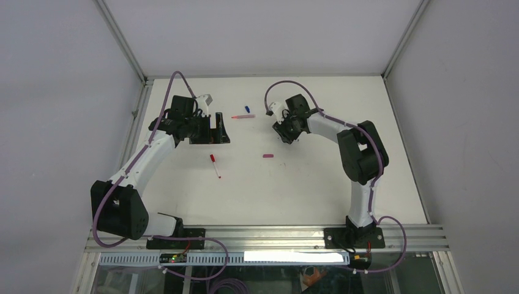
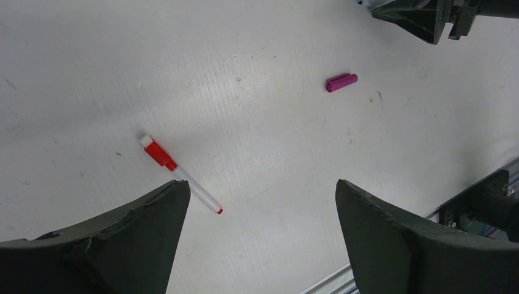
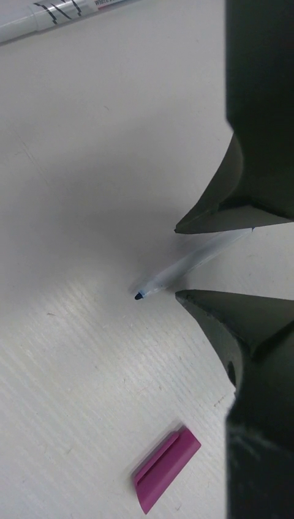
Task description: Insert the pens into the pen caps
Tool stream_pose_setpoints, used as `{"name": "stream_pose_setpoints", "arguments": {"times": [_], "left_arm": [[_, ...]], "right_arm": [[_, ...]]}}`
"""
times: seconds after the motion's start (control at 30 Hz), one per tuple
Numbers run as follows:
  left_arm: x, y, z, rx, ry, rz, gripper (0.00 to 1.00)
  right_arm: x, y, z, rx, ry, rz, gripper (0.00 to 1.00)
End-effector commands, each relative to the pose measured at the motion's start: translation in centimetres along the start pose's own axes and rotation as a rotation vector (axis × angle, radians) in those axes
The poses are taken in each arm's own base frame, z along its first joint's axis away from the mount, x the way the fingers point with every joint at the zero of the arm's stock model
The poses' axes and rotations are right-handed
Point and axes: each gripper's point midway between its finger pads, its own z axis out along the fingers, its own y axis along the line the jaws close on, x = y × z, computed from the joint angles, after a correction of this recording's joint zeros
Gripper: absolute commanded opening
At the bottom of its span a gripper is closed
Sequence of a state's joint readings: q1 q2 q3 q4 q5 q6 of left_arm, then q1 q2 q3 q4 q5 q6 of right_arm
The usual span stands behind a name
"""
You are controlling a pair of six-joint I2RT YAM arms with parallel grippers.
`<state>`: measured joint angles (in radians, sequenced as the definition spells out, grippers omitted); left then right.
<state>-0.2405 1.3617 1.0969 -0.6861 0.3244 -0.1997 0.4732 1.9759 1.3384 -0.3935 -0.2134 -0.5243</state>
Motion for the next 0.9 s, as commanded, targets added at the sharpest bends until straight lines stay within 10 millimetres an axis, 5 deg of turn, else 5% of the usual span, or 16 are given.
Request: {"name": "stream_pose_setpoints", "arguments": {"times": [0.0,0.3,0.43,0.63,0.77,0.87], "left_arm": [[-0.8,-0.3,0.0,0.030,-0.029,0.019,0.93],[-0.8,-0.3,0.1,0.033,-0.029,0.020,0.93],[-1.0,-0.6,-0.1,0.049,-0.041,0.025,0.92],[-2.7,-3.8,-0.7,0.211,-0.146,0.027,0.84],[-4.1,-7.9,-0.3,0.306,-0.243,0.107,0.81],[-4.3,-11.3,1.0,0.339,-0.290,0.202,0.82]], "right_arm": [[0.1,-0.1,0.6,0.005,0.015,-0.007,0.38],[1.7,-0.2,1.2,0.018,0.092,0.027,0.00],[0.3,-0.5,0.7,0.035,0.050,0.097,0.00],[-10.7,0.0,-8.1,0.032,-0.432,0.240,0.00],[-19.4,3.5,-17.2,-0.207,-0.968,0.391,0.00],[-22.6,5.5,-21.7,-0.426,-1.193,0.492,0.00]]}}
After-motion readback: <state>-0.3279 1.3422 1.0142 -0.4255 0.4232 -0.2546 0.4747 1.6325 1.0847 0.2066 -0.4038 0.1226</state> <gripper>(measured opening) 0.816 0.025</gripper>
